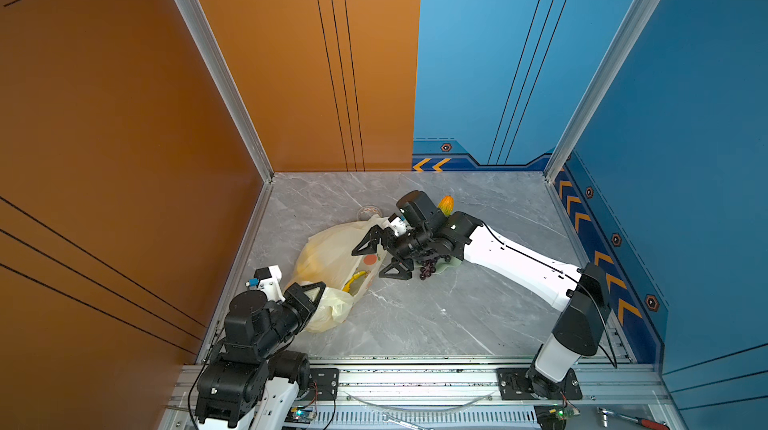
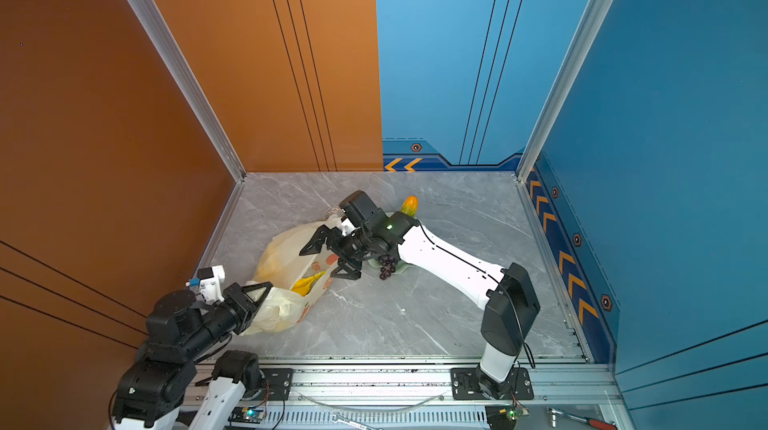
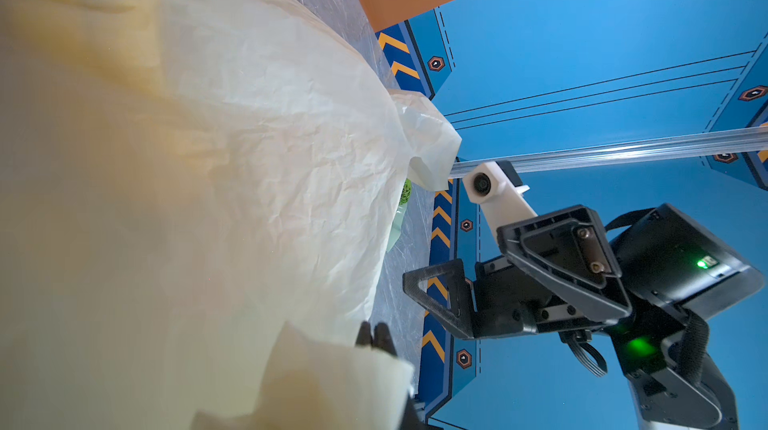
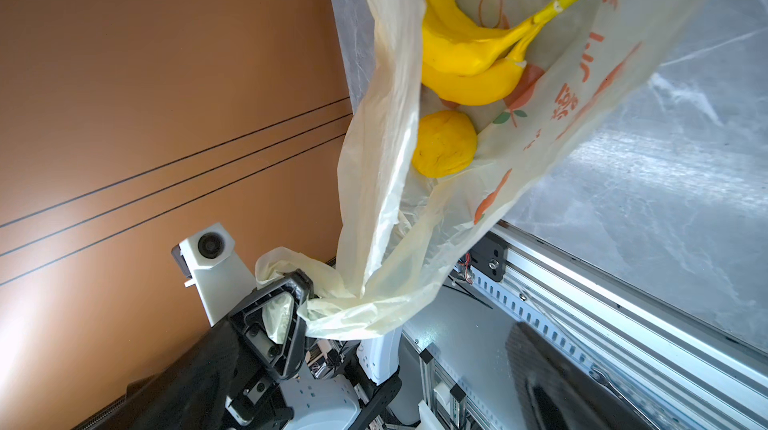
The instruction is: Place the fruits into the plastic bag
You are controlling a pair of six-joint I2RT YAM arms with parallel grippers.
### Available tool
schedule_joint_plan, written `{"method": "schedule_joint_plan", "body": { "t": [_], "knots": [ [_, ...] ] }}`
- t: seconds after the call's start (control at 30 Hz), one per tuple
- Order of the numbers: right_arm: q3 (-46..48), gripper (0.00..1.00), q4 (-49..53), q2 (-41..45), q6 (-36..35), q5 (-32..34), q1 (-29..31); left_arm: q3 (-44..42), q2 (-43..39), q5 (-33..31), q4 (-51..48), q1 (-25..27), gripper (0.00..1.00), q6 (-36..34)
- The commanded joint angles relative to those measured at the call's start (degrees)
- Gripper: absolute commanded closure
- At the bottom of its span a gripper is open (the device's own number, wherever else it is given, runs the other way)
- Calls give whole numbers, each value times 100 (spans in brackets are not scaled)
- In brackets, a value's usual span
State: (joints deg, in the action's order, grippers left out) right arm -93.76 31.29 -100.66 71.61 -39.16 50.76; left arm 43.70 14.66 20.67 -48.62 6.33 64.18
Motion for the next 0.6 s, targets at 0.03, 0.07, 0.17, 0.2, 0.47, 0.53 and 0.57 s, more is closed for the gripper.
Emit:
{"method": "schedule_joint_plan", "body": {
  "t": [0.03, 0.07, 0.17, 0.2, 0.47, 0.53, 0.57],
  "knots": [
    [-750, 0, -257, -811, -214, 343, -32, 153, -110, 145, -197, 26, 100, 25],
    [-1095, 0, -280, -1025, -243, 371, -23, 168, -107, 140, -221, 25, 100, 24],
    [-2283, 0, -299, -1984, -138, 377, -12, 185, -136, 181, -228, 18, 100, 62],
    [-2736, 0, -362, -2350, -41, 349, 12, 175, -161, 186, -227, 18, 100, 77],
    [-4818, 0, -2209, -4051, 1622, 583, 25, 64, -356, 228, -227, -31, 100, 168],
    [-4801, 0, -2155, -4007, 1626, 562, 18, 55, -313, 161, -218, -43, 100, 157],
    [-4753, 0, -1894, -3924, 1484, 499, 20, 51, -285, 128, -209, -44, 100, 136]
  ]
}}
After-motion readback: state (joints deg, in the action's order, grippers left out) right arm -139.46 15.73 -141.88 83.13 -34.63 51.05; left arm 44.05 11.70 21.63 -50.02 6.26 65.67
